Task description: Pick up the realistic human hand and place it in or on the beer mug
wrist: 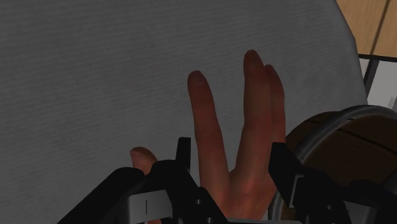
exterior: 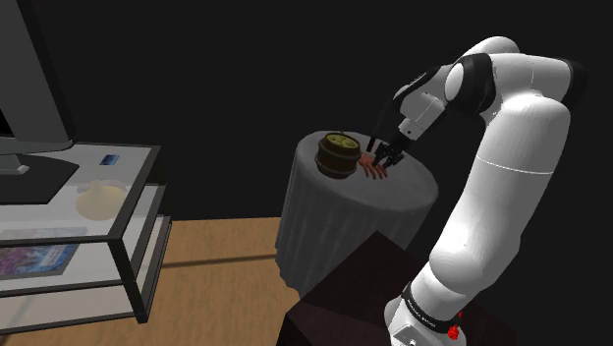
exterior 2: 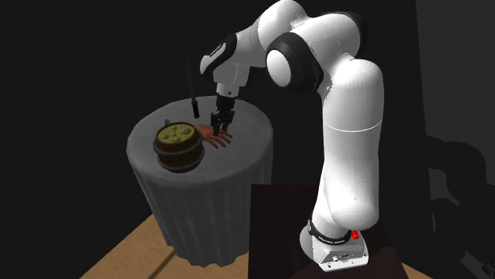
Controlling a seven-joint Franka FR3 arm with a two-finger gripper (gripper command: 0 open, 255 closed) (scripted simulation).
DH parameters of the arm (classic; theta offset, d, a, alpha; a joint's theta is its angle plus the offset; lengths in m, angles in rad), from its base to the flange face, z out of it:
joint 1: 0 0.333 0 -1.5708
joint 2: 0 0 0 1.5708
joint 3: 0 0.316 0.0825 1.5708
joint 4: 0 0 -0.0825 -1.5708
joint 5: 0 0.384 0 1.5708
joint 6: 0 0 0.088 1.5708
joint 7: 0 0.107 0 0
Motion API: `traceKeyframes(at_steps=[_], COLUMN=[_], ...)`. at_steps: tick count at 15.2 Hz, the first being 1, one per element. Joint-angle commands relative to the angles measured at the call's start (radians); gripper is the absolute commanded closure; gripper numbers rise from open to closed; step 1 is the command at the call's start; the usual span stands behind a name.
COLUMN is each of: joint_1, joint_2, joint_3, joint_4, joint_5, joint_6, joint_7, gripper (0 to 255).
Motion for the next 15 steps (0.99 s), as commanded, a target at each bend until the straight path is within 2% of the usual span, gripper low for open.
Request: traceKeyframes(at_steps=[1, 15], joint_1=[0.005, 0.028], joint_2=[-0.017, -0.125], joint_3=[-0.005, -0.029], joint_4=[0.009, 0.092], joint_5=[-0.017, -0.123], joint_6=[-0.016, -0.143], joint_7=[0.017, 0.129], gripper=[255, 255])
